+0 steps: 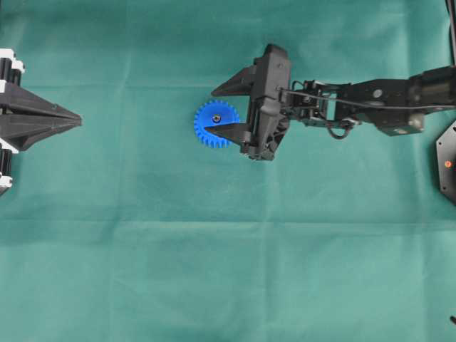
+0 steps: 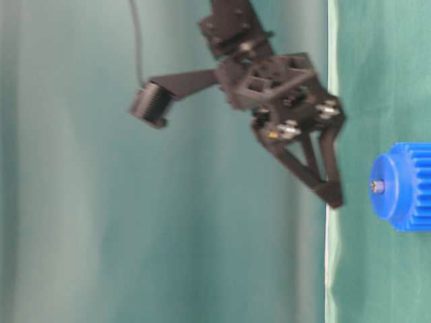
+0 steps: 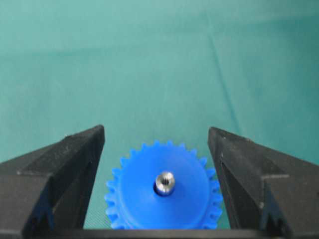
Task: Insert the shaft placed at a random location into the center hole of the medium gear at another random location.
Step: 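Open the right gripper and raise it off the inserted shaft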
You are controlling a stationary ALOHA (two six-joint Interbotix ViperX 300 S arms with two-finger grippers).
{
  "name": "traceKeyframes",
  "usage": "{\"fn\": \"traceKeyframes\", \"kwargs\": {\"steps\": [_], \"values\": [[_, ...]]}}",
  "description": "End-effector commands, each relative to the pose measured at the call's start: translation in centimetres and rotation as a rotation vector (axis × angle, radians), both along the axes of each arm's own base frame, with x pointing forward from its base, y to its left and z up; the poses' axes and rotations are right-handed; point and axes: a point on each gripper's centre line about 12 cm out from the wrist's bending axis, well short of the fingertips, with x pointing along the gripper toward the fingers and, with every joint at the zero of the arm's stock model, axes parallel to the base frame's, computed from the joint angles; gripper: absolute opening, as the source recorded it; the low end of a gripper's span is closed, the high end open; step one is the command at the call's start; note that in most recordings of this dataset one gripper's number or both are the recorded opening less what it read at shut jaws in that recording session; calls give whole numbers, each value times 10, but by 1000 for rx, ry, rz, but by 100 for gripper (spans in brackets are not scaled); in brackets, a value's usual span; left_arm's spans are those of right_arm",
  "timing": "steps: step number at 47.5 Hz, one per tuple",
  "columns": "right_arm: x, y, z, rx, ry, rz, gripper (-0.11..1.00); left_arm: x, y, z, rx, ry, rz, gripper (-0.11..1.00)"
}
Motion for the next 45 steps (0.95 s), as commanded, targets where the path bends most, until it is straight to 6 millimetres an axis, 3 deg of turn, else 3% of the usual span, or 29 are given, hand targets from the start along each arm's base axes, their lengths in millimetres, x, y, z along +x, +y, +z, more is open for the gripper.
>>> {"fn": "traceKeyframes", "kwargs": {"steps": [1,20,45], "values": [[-1,1,26,1,-56,-1,85,2,0,5,3,-12,1,0],[-8,2,29,2,-53,-1,85,2,0,5,3,-12,-1,0],[-61,9,36,12,-50,-7,85,2,0,5,3,-12,-1,0]]}}
